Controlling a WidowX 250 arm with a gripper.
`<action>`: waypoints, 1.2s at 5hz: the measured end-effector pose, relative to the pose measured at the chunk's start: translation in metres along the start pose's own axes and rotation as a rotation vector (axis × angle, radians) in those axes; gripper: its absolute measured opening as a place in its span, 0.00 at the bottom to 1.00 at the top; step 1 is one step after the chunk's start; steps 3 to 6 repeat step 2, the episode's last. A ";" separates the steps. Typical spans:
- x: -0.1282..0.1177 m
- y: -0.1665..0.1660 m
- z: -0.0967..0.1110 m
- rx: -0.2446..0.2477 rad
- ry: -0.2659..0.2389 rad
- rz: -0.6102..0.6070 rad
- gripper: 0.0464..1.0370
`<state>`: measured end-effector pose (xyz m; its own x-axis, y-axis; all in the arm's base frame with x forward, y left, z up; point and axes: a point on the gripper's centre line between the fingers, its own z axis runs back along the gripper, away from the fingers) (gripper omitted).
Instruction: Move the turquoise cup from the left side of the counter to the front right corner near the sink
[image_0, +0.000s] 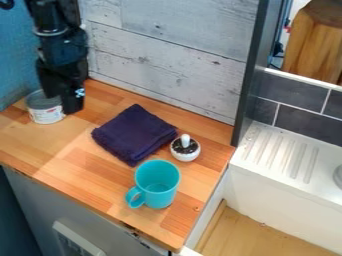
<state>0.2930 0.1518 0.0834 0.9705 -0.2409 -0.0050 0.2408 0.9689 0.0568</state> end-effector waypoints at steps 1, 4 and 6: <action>0.000 0.034 -0.010 0.020 0.015 0.051 0.97; 0.003 0.049 -0.013 0.025 0.038 0.087 0.97; 0.003 0.049 -0.013 0.025 0.038 0.087 0.97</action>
